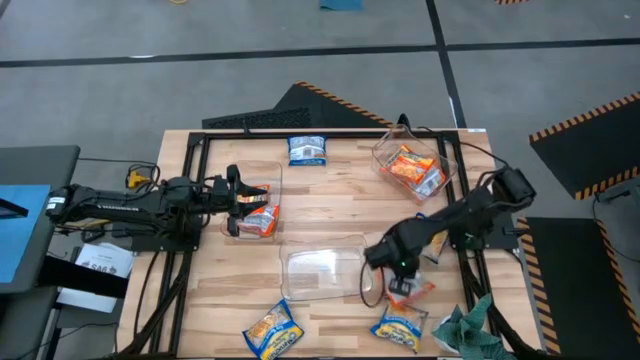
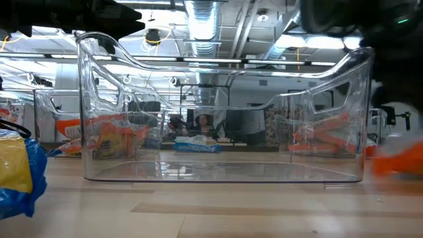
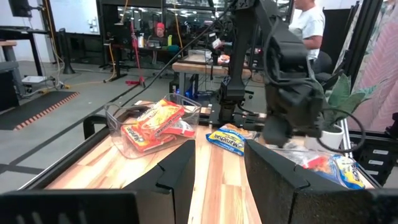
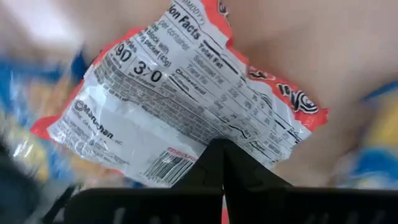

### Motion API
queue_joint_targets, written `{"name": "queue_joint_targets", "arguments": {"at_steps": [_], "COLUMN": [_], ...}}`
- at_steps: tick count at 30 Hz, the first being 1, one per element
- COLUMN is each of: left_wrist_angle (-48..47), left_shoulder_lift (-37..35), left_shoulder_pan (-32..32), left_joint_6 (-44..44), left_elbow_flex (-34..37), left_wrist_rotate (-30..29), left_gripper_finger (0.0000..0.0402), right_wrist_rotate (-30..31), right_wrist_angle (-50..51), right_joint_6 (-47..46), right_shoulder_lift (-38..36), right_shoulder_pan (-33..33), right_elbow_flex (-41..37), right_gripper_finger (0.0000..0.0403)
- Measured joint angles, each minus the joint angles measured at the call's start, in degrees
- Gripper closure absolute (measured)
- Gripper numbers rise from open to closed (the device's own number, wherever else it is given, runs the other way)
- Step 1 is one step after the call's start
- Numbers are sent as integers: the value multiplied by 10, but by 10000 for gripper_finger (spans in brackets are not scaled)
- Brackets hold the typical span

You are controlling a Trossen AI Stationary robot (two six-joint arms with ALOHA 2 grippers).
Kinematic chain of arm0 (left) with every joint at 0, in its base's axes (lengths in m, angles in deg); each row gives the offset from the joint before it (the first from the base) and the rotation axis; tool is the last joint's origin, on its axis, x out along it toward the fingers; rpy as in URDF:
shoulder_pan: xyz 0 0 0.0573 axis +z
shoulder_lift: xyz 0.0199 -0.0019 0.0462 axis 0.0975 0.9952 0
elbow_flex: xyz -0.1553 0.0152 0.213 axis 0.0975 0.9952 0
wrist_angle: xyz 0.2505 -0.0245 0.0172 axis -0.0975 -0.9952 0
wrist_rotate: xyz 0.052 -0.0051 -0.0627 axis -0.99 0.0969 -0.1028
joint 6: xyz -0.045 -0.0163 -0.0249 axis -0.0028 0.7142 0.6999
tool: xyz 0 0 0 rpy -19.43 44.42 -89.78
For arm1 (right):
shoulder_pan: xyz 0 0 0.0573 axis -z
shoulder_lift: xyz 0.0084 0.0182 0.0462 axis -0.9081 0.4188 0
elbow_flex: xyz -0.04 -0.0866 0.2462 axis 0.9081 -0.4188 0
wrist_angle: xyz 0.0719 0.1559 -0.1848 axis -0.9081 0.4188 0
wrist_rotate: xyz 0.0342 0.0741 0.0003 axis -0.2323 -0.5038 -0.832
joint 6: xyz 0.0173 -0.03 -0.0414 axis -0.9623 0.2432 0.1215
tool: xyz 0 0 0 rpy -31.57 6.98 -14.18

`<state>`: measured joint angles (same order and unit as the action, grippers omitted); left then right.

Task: Sort Maruchan noodles
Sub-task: Put the orange noodle pack into the middle transparent bin

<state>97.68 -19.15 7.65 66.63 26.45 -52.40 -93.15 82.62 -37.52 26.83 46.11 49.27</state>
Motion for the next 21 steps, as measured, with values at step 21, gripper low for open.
{"name": "queue_joint_targets", "arguments": {"at_steps": [21], "left_wrist_angle": [-6], "left_shoulder_lift": [0], "left_shoulder_pan": [0], "left_joint_6": [0], "left_elbow_flex": [0], "left_wrist_rotate": [0], "left_gripper_finger": [276], "right_wrist_rotate": [370], "right_wrist_angle": [13], "right_joint_6": [91], "right_shoulder_lift": [-123], "right_shoulder_pan": [165], "right_elbow_flex": [-3], "right_gripper_finger": [389]}}
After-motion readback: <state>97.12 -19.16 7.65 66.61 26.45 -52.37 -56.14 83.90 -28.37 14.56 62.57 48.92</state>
